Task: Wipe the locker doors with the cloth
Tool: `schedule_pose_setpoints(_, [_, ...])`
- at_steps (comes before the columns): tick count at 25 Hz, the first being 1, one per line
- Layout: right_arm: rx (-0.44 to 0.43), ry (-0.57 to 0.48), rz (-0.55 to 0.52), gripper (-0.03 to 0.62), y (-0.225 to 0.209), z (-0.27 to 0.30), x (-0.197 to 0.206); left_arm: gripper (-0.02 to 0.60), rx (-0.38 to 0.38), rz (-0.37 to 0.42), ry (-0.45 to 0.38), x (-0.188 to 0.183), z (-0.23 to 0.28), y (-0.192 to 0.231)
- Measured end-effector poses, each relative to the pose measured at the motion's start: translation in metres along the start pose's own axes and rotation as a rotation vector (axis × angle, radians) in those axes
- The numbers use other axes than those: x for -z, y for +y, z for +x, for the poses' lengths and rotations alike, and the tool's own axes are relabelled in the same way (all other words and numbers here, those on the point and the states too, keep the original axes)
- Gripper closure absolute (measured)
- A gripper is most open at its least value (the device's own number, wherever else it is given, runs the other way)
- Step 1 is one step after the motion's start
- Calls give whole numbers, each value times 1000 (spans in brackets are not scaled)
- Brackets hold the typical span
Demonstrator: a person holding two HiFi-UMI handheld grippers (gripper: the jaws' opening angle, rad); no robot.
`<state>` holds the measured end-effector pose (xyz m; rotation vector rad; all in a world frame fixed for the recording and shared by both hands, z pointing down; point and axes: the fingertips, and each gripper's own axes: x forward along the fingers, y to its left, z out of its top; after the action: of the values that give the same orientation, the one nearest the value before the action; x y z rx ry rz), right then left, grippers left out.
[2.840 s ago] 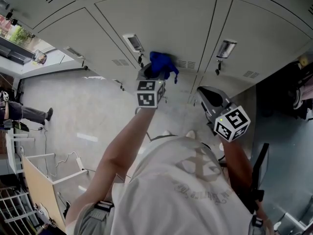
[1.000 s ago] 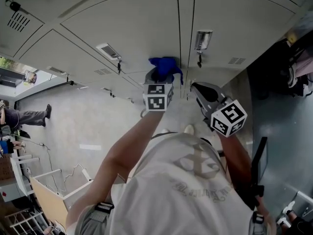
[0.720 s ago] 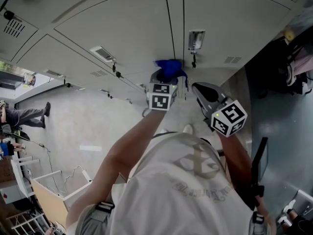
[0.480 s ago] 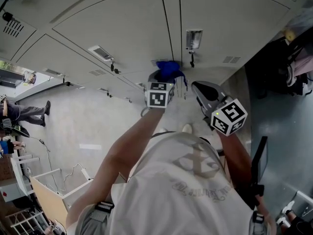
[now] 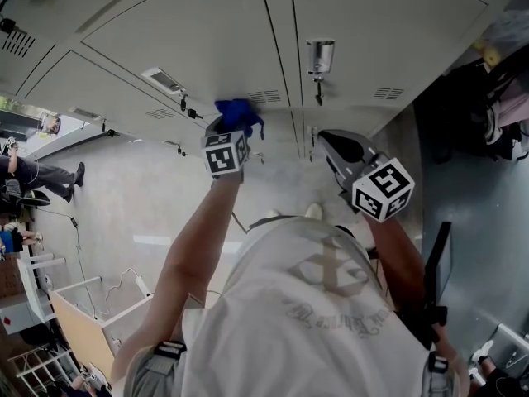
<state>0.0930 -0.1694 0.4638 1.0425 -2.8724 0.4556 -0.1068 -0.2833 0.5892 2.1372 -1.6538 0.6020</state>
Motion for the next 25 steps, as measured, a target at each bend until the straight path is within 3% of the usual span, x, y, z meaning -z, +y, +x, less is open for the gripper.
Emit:
schedule_pose_setpoints(5, [3,5,-13,588,3,2,2,459,-66,-32,5,7,-3,46])
schedule_pose_setpoints(9, [-58,-8,-46,588,9,27,-4,457,-177,-40,-24,-5,-20,107])
schedule_pose_setpoints(15, [-75,52,-39,588,18,12,10,457,-240,-85,-49,3,-42,120])
schedule_pose_setpoints(20, [-115,58,-47,588,29,10,20,457,-159,-99,-146,10,-70,101])
schedule_pose_setpoints(25, [-118,45,-49,588,42,6,25,457,3,-70,-222,13,-102,42])
